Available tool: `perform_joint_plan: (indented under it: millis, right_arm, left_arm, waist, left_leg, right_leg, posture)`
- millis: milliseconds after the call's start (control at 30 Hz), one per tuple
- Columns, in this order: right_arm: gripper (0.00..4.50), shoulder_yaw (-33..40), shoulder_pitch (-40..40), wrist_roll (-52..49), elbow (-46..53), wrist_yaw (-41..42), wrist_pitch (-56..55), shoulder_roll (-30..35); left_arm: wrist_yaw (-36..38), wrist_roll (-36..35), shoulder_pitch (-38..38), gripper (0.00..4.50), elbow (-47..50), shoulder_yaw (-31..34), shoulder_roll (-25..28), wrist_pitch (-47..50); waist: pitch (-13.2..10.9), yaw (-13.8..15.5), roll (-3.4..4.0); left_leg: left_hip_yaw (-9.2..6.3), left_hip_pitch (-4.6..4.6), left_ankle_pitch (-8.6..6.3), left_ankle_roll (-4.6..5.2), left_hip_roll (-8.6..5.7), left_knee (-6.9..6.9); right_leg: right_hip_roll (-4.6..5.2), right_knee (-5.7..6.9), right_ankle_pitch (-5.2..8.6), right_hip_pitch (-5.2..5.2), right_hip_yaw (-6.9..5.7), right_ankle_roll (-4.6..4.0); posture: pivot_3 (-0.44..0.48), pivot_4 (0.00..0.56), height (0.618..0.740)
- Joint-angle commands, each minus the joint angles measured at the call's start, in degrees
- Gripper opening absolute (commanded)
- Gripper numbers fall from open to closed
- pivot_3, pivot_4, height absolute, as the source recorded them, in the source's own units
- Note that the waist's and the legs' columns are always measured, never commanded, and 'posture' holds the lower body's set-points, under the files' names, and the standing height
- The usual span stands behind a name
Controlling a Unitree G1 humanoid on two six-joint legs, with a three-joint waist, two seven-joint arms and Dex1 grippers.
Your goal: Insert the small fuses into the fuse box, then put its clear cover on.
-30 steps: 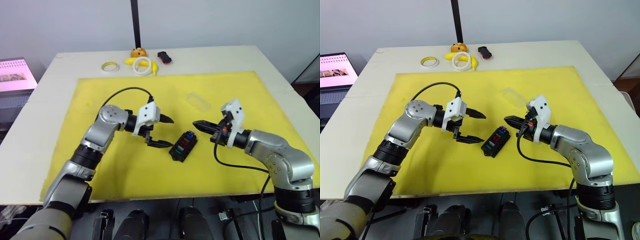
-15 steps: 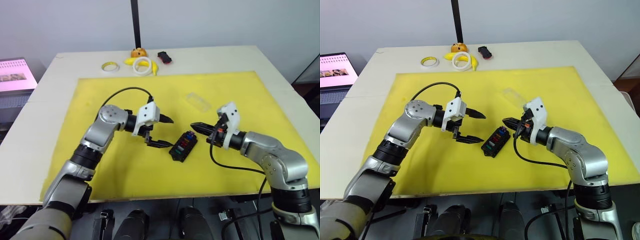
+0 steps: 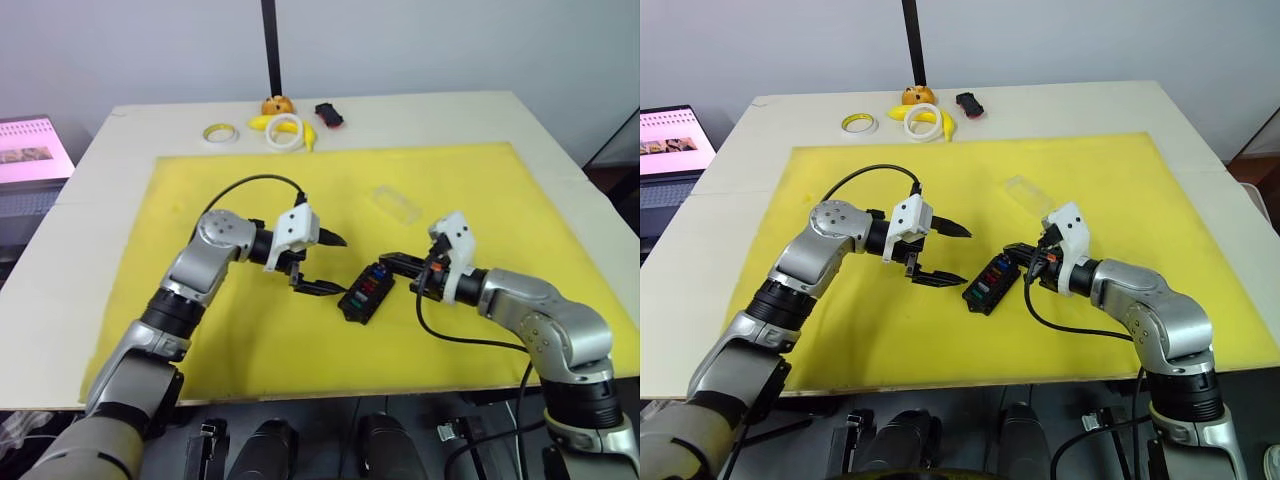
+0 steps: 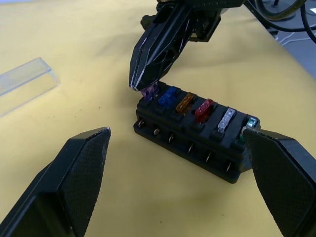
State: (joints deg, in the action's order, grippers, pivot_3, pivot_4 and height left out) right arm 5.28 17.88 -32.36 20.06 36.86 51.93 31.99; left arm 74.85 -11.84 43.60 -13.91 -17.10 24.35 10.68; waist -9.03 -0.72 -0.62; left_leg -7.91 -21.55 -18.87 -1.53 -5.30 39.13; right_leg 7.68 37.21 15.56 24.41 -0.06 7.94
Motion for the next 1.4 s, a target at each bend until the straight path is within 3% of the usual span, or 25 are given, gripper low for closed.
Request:
perform_joint_plan:
  millis: [33,1100,1400]
  right_arm:
    - [0.02,-0.02,-0.64,-0.76,1.85,-0.21,-0.37,0.14]
    - [0.02,-6.09,-3.45,5.67,3.56,-1.00,-5.53,3.73]
    - [0.02,0.72,-1.65,1.83,8.24,-1.34,-6.13,3.54]
  left_arm:
    - [0.19,-0.25,1.59,4.50,0.47,1.16,0.16,-1.03]
    - [-0.01,-0.42,1.65,4.50,0.47,1.20,-0.07,-1.42]
    - [-0.99,-2.19,0.12,4.50,2.10,3.12,0.75,1.12]
  waist:
    - [0.00,-0.01,0.00]
    - [0.00,0.02,0.00]
    - [0.00,0.04,0.00]
  left_leg:
    - [0.00,0.00,0.00,0.00,0.00,0.00]
    - [0.00,0.02,0.00,0.00,0.00,0.00]
    - [0.00,0.02,0.00,0.00,0.00,0.00]
  right_leg:
    - [0.00,0.00,0.00,0.00,0.00,0.00]
    - [0.00,0.00,0.00,-0.03,0.00,0.00]
    - [0.00,-0.01,0.00,-0.03,0.00,0.00]
  posture:
    - [0.000,0.150,0.740]
    - [0.000,0.150,0.740]
    - [0.000,0.150,0.740]
